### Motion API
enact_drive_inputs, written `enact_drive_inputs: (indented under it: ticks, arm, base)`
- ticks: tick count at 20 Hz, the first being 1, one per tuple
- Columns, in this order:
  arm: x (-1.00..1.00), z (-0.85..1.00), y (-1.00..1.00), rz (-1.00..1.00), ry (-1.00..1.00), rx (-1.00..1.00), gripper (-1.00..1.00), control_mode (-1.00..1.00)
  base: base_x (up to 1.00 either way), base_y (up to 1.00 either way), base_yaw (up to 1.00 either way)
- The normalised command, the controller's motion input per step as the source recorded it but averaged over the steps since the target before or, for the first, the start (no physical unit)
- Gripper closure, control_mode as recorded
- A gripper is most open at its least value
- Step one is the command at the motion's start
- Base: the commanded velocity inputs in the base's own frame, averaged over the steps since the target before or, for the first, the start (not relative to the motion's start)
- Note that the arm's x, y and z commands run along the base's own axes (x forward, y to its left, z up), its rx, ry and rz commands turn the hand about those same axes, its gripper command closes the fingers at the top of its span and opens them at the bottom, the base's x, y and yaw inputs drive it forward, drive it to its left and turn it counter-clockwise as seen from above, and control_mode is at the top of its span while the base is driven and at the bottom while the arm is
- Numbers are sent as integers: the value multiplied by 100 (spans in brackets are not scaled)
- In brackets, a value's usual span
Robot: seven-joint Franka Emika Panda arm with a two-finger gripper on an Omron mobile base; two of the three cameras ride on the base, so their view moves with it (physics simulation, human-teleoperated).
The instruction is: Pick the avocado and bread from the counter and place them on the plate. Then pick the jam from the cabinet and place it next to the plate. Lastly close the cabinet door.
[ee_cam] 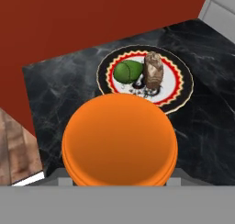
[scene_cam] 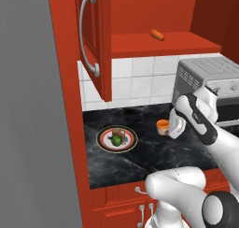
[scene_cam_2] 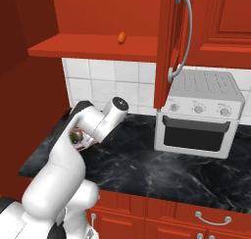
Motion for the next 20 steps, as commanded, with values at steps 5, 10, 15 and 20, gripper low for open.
enact_drive_inputs:
  ticks: [5, 10, 15, 20]
  arm:
    - [8, -26, 0, 3, 0, 0, 100, -100]
    - [18, -16, 0, 4, 0, 1, 100, -100]
    - [27, -18, 0, 4, 0, 4, 100, -100]
    - [26, -24, 0, 3, 0, 3, 100, -100]
  base:
    - [0, 0, 0]
    - [0, 0, 0]
    - [0, 0, 0]
    - [0, 0, 0]
